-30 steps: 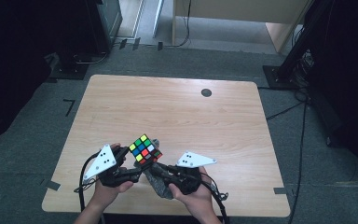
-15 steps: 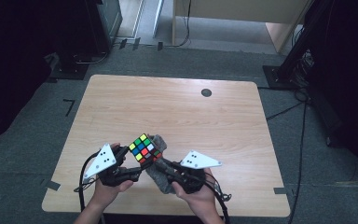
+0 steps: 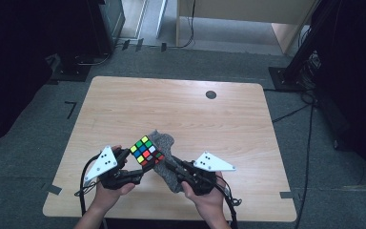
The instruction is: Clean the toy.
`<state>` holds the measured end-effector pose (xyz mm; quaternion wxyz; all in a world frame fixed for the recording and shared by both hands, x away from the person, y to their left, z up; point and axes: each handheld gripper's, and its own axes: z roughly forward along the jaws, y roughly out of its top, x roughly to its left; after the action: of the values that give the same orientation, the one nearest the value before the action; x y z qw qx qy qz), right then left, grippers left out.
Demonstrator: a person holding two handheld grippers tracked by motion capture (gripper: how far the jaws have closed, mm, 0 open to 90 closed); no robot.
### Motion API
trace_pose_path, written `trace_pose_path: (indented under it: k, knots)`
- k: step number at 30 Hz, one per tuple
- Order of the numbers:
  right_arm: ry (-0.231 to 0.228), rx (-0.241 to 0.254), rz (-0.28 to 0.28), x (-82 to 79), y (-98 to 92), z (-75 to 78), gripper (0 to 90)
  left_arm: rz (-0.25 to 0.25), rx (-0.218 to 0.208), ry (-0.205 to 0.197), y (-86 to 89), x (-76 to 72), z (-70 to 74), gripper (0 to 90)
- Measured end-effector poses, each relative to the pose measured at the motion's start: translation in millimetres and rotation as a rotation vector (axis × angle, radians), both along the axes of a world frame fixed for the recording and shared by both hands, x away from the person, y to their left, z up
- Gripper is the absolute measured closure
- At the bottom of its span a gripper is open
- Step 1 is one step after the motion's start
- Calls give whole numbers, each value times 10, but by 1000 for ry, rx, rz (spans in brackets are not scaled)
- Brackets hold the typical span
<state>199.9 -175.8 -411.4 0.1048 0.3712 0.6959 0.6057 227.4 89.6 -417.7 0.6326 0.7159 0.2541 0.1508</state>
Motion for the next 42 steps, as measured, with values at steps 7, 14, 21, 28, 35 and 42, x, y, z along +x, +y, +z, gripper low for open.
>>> trace_pose_path:
  k: [7, 14, 21, 28, 35, 42]
  knots:
    - [4, -62, 106, -54, 213, -77, 789, 3, 0, 5, 2, 4, -2, 340]
    - [-15, -32, 13, -14, 42, 3, 790, 8, -7, 5, 30, 8, 11, 340]
    - [-11, -19, 6, -31, 57, -7, 790, 4, 0, 11, 2, 6, -3, 340]
    - [-9, -82, 107, -59, 238, -103, 787, 8, -4, 14, 16, 17, -2, 340]
    - [11, -174, -55, 120, 73, -265, 777, 13, -5, 17, 23, 17, 6, 340]
    - [35, -264, -125, 317, -23, -575, 508, 36, -4, 48, 36, 56, -7, 340]
